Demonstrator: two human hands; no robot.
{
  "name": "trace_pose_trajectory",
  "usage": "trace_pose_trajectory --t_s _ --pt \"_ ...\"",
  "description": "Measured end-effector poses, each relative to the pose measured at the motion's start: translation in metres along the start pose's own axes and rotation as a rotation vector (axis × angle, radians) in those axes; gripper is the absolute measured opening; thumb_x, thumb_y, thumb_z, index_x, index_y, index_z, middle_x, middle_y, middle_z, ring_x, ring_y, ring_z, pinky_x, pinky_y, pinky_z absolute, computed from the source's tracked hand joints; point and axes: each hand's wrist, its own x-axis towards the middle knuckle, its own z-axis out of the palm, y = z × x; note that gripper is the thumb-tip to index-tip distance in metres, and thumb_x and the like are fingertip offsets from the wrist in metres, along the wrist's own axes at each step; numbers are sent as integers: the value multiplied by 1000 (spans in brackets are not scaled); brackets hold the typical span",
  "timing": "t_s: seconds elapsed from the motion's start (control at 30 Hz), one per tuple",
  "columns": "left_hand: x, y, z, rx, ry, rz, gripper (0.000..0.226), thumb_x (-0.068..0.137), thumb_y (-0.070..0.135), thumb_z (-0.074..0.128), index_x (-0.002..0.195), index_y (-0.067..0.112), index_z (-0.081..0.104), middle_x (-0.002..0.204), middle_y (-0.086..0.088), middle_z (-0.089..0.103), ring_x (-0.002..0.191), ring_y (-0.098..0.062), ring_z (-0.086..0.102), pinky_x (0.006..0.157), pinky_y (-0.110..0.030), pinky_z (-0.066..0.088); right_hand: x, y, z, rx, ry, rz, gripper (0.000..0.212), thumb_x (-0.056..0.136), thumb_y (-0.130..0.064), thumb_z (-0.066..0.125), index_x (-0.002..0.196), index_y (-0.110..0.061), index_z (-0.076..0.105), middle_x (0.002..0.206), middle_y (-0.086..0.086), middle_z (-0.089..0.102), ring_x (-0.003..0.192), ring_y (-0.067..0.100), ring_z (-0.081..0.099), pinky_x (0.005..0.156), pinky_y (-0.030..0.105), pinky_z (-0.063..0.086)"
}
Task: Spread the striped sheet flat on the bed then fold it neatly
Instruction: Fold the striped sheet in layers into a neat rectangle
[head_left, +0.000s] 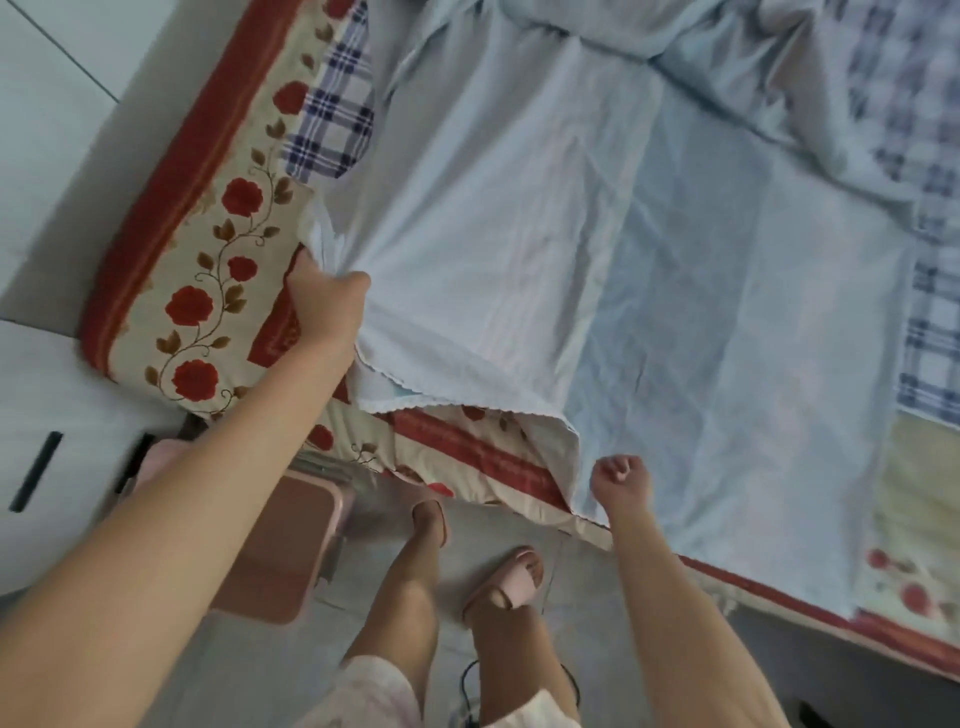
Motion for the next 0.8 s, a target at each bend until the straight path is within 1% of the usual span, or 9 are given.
trace_pose_trajectory --t_s 0.17,0.27,0.33,0.37,0.4,0.43,0.5,0.63,0.8 --pt "-62 49 20 108 -171 110 68 77 2 59 141 5 36 136 -2 48 116 -14 51 91 -23 42 -34 -30 -44 -592 -27 -130 16 93 -7 49 88 -21 42 65 4 49 46 10 53 43 19 42" --pt "-88 47 33 165 -215 181 67 83 0 59 143 5 30 135 -1 42 115 -7 41 90 -15 32 -99 -8 -38 -635 -116 11 64 89 -25 65 140 -19 27 124 21 52 96 32 60 77 30 54" --pt "-96 38 33 213 -222 195 68 85 0 58 144 5 26 136 4 36 116 -4 35 91 -10 28 -144 13 -25 -590 -276 127 67 96 0 45 142 19 0 152 33 13 141 36 26 81 -14 13" --pt "-96 32 30 234 -223 193 69 85 0 58 145 5 25 138 7 34 120 -4 35 96 -13 29 -128 24 -20 -576 -301 129 68 97 4 44 135 27 -7 153 33 3 146 34 9 73 -16 -2" --pt "-93 26 26 261 -229 193 70 84 1 59 146 6 26 142 4 37 125 -9 39 103 -20 32 -105 33 -13 -506 -318 214 86 90 -7 64 140 23 0 153 31 12 145 36 13 93 -8 -4" --pt "-89 22 20 288 -225 204 69 83 2 60 144 8 29 141 -1 42 126 -15 44 107 -28 35 -79 40 -10 -460 -337 302 108 69 -25 85 146 10 18 148 27 31 137 40 31 116 21 15" --pt "-81 17 2 340 -193 224 65 82 3 61 141 8 34 136 -2 47 121 -18 48 107 -34 38 19 67 -19 -372 -179 356 101 59 -55 81 136 -5 39 128 27 49 115 53 48 97 63 39" --pt "-55 28 -43 440 -168 265 60 86 5 61 140 11 35 131 2 45 115 -10 44 99 -23 34 6 59 10 -325 -158 240 51 79 -33 73 117 -9 49 124 23 52 111 47 52 90 64 43" --pt "-35 45 -83 455 -154 282 80 87 1 61 150 17 16 153 0 28 138 -15 30 95 -6 26 -55 47 18 -773 29 -335 24 92 -10 48 115 -12 51 112 18 54 116 38 54 90 44 47"
